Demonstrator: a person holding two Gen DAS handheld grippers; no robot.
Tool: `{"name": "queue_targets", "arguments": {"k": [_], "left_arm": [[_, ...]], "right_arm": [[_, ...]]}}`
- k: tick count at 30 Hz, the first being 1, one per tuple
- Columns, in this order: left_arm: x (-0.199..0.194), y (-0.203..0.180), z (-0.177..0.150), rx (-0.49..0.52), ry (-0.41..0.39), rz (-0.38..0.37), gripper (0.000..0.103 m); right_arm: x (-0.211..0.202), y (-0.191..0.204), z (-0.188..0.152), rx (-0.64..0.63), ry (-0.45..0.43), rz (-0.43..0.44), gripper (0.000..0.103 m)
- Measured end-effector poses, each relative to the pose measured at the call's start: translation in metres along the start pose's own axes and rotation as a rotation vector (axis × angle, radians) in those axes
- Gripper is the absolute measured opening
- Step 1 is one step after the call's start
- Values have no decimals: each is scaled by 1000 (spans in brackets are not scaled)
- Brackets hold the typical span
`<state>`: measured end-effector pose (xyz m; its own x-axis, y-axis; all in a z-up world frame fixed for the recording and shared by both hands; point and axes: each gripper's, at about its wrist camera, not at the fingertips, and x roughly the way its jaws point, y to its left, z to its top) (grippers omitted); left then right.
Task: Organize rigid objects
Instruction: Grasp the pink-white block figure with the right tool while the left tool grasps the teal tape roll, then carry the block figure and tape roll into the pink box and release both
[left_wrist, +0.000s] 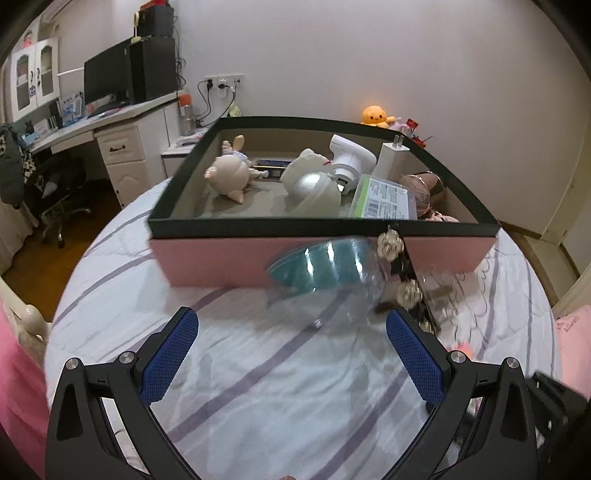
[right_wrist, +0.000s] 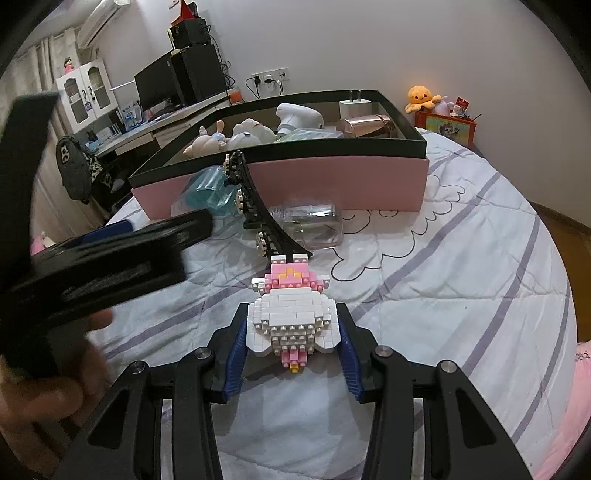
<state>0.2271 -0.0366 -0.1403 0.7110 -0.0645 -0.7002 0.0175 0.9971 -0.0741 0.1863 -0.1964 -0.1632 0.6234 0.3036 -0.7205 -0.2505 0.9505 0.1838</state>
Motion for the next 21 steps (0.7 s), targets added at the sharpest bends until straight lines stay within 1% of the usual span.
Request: {"name": "queue_targets", "arguments": {"k": [3, 4, 5, 6, 7, 8, 9, 11, 18, 21], "left_arm": [[12, -2, 5, -17, 20, 21, 102], [17, 0, 7, -35, 33, 6, 101], [20, 1, 8, -45, 39, -7, 97], [24, 4, 9, -63, 54, -40, 83], [26, 4, 8, -69, 66, -55, 72], [27, 5, 7, -72, 72, -59, 71], [24, 8, 6, -82, 63, -81, 71], [19, 11, 3, -87, 52, -90, 71], [-16, 23, -13, -81, -7, -70, 71], [-26, 28, -16, -76, -19, -70, 71]], "right_arm": [[0, -1, 0, 4, -1, 5, 45], [0, -2, 0, 6, -2, 7, 45], [0, -2, 0, 8, -2, 8, 45], [0, -2, 0, 10, -3, 9, 45], [-1, -2, 0, 11, -4, 9, 45], [-1, -3, 0, 13, -5, 10, 45], [-1, -3, 0, 16, -6, 12, 45], [-3, -4, -1, 20, -11, 11, 45], [-12, -2, 0, 22, -23, 14, 45], [-18, 2, 3, 17, -36, 16, 45]]}}
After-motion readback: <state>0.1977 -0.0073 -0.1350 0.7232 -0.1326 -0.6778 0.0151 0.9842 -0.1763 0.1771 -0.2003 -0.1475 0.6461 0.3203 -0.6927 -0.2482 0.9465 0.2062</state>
